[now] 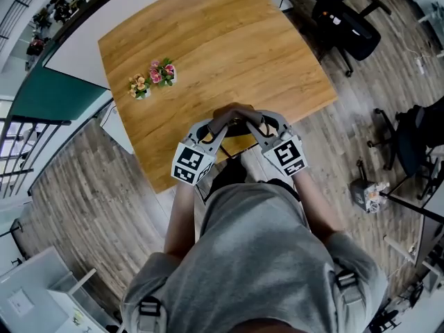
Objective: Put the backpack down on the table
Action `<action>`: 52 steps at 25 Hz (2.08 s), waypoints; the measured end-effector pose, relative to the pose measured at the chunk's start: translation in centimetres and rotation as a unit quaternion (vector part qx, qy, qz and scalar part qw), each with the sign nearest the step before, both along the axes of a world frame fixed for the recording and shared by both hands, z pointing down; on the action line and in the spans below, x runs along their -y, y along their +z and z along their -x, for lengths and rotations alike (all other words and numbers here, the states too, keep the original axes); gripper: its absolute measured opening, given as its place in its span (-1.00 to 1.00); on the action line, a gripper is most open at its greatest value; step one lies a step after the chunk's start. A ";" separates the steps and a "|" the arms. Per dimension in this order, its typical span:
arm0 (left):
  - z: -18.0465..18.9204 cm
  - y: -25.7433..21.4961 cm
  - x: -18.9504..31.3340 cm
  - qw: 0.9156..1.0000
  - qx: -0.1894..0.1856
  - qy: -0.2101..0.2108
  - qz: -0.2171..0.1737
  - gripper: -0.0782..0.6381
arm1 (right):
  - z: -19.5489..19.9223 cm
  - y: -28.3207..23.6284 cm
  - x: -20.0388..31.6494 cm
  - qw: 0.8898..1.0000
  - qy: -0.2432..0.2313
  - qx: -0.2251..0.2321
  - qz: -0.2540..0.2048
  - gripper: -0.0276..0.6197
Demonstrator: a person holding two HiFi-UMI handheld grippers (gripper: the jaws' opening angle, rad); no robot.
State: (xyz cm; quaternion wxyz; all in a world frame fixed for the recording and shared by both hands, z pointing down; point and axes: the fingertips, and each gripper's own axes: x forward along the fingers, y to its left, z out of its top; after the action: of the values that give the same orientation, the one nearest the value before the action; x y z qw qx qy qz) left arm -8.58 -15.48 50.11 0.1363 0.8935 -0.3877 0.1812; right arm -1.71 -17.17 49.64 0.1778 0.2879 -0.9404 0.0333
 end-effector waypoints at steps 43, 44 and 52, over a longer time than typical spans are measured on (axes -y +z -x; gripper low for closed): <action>4.6 7.1 7.4 0.998 0.048 0.042 0.027 -0.50 | 4.3 6.5 7.0 0.998 0.025 -0.048 0.033 -0.59; 4.6 7.4 7.4 0.998 0.049 0.040 0.030 -0.50 | 4.4 6.7 7.0 0.998 0.022 -0.050 0.034 -0.59; 4.5 9.8 9.1 0.996 0.067 0.035 0.043 -0.49 | 4.3 9.0 8.7 0.997 0.000 -0.055 0.045 -0.59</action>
State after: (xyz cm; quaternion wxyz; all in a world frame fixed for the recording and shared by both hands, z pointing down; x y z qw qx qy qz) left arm -13.10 -24.59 59.88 0.1416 0.8858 -0.3559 0.2620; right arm -5.99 -25.87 58.68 0.2419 0.2815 -0.9267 0.0594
